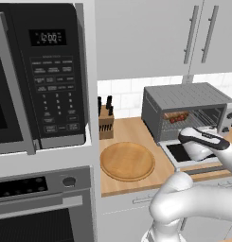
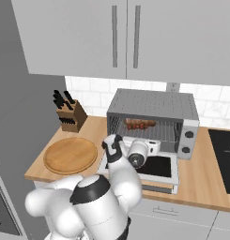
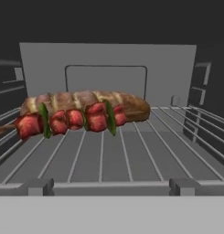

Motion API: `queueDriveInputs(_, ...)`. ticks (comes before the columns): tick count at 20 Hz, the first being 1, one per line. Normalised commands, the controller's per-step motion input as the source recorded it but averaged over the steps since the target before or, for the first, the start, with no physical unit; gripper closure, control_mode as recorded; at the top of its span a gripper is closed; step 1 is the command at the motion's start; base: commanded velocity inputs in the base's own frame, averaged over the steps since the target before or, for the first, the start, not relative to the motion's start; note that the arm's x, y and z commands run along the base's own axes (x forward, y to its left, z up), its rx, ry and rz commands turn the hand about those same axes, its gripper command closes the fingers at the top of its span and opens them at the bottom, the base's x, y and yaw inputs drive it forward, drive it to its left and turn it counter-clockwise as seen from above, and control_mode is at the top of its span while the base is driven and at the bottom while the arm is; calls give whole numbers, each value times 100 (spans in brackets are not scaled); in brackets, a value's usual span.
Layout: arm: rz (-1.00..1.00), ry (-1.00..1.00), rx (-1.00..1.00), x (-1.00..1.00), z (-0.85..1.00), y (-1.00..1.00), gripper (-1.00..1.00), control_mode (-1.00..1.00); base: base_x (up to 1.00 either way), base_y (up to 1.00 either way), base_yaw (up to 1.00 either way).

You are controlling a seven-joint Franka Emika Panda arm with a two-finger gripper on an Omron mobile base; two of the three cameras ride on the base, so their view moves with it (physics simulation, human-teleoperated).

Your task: Pick up the kebab skewer and baguette bread, and place them inside the toaster oven. Close the toaster oven door and start by setting the timer.

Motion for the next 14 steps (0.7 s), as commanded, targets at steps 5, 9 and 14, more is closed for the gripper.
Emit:
queueDriveInputs(5, 0, 0, 0, 27, 0, 0, -100, -100, 0, 0, 0)
queueDriveInputs(9, 0, 0, 0, 26, 0, 0, -100, -100, 0, 0, 0)
queueDriveInputs(14, 0, 0, 0, 22, 0, 0, -100, -100, 0, 0, 0)
